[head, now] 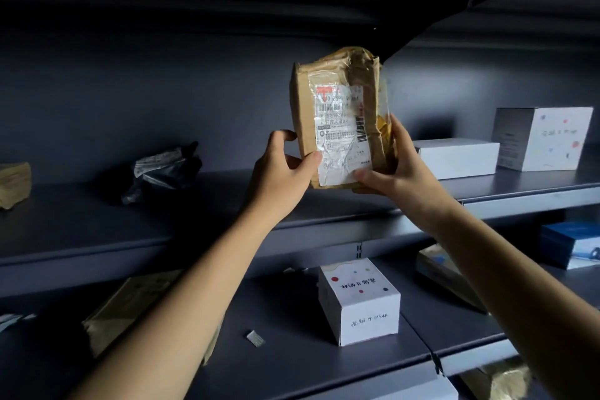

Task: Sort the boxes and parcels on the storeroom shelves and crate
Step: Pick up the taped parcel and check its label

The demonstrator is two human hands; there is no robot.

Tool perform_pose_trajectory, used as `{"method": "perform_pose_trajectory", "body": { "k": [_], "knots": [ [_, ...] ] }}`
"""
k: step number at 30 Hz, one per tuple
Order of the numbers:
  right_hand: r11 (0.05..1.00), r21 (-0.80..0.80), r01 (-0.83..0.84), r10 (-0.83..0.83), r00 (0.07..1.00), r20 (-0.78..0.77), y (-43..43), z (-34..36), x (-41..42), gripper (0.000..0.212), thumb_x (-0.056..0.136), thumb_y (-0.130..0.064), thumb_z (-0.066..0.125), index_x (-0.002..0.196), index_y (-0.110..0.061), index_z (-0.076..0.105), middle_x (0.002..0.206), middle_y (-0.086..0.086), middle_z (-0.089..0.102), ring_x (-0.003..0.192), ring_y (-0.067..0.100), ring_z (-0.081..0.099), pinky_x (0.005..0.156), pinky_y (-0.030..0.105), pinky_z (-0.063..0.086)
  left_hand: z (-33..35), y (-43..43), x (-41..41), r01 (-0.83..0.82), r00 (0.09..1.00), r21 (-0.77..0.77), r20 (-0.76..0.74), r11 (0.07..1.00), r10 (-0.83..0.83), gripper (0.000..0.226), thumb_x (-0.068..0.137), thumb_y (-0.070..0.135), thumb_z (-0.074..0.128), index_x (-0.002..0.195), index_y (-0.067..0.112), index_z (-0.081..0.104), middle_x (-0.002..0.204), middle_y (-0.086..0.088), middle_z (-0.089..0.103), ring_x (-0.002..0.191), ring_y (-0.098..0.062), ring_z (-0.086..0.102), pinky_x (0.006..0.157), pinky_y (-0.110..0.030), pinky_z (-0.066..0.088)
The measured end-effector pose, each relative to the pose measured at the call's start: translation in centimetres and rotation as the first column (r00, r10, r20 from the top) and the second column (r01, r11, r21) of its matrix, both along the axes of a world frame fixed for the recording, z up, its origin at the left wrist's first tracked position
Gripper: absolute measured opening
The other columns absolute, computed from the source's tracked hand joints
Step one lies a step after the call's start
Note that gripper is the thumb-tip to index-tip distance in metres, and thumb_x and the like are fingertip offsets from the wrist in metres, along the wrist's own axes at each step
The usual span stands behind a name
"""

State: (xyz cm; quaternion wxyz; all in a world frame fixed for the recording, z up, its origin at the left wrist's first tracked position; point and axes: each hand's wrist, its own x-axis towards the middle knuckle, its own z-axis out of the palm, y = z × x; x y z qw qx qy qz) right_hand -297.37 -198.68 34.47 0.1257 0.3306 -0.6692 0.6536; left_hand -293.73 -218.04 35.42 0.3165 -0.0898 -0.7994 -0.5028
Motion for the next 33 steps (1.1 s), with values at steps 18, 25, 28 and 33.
{"method": "perform_pose_trajectory", "body": {
  "k": [18, 25, 28, 33],
  "knots": [
    [0.967, -0.089, 0.237, -0.225, 0.966, 0.125, 26.9, -5.5, 15.7, 0.090, 0.083, 0.016, 0.061, 0.151, -0.027, 0.021, 0.132, 0.007, 0.055, 0.117, 0.024, 0.062, 0.084, 0.041, 0.059, -4.2, 27.7, 11.1, 0.279, 0.959, -0.008, 0.064, 0.960, -0.277, 0.051, 0.081, 0.040, 0.063, 0.129, 0.044, 0.045, 0.096, 0.012, 0.071, 0.086, -0.012, 0.068, 0.087, -0.042, 0.055],
    [0.912, -0.084, 0.402, -0.373, 0.896, 0.241, 43.8, -10.7, 23.8, 0.087, 0.083, 0.016, 0.060, 0.149, -0.028, 0.026, 0.131, 0.008, 0.057, 0.111, 0.024, 0.065, 0.079, 0.038, 0.060, -8.8, 45.3, 15.9, 0.423, 0.893, 0.001, 0.170, 0.906, -0.417, 0.043, 0.083, 0.037, 0.067, 0.122, 0.039, 0.051, 0.121, 0.020, 0.061, 0.115, -0.005, 0.056, 0.102, -0.039, 0.046],
    [0.858, -0.044, 0.513, -0.481, 0.830, 0.282, 50.0, -13.2, 26.4, 0.085, 0.082, 0.011, 0.064, 0.149, -0.027, 0.027, 0.127, 0.005, 0.060, 0.111, 0.022, 0.066, 0.082, 0.042, 0.059, -10.9, 52.0, 17.1, 0.487, 0.846, -0.003, 0.250, 0.874, -0.471, 0.053, 0.086, 0.038, 0.065, 0.135, 0.030, 0.046, 0.131, 0.019, 0.053, 0.122, -0.005, 0.049, 0.106, -0.034, 0.039],
    [0.752, -0.019, 0.659, -0.615, 0.711, 0.341, 58.7, -16.3, 29.1, 0.084, 0.081, 0.010, 0.065, 0.147, -0.029, 0.030, 0.123, 0.003, 0.060, 0.098, 0.013, 0.069, 0.071, 0.037, 0.061, -13.8, 62.1, 17.2, 0.612, 0.735, 0.023, 0.352, 0.791, -0.579, 0.037, 0.089, 0.030, 0.064, 0.124, 0.031, 0.053, 0.124, 0.011, 0.063, 0.114, -0.009, 0.059, 0.101, -0.040, 0.048]
  ]
}}
